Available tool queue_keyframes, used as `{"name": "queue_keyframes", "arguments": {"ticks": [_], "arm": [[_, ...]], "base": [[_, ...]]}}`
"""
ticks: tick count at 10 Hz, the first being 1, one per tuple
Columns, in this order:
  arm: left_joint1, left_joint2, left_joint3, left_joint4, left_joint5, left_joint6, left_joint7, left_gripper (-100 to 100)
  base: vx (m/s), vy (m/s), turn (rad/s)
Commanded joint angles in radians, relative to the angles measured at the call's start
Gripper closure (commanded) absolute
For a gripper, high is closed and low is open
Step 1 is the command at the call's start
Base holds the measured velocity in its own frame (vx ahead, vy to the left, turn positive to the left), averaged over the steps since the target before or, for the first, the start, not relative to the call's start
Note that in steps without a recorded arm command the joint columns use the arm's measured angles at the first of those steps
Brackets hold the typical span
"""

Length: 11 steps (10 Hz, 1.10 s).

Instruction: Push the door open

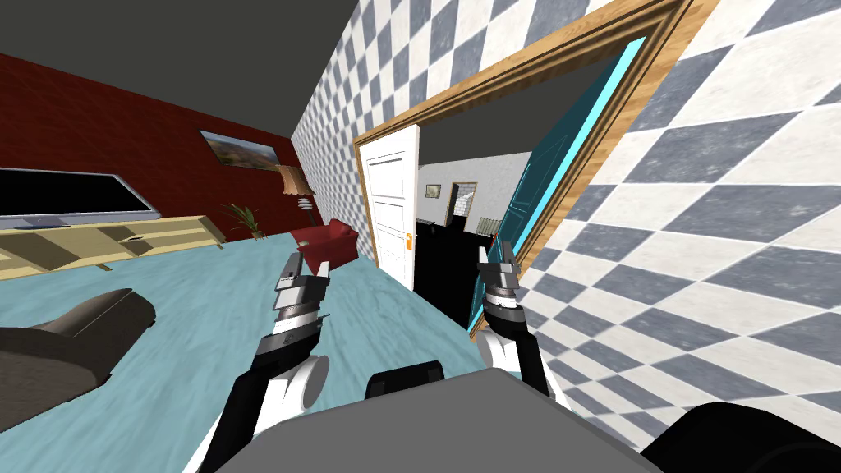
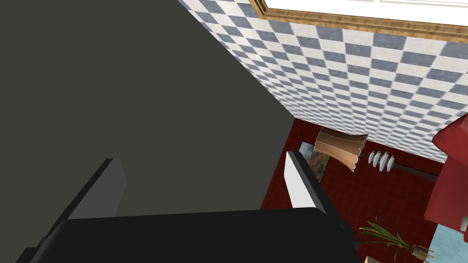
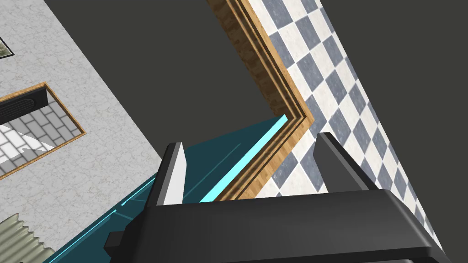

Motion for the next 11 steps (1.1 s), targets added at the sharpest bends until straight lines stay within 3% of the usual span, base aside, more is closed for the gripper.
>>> {"name": "queue_keyframes", "arguments": {"ticks": [1,11], "arm": [[-0.02,0.009,-0.004,0.033,0.0,-0.001,0.004,-100],[-0.162,0.055,-0.035,0.264,-0.004,-0.008,0.03,-100]], "base": [[0.034,0.021,-0.06],[0.076,0.048,-0.06]]}}
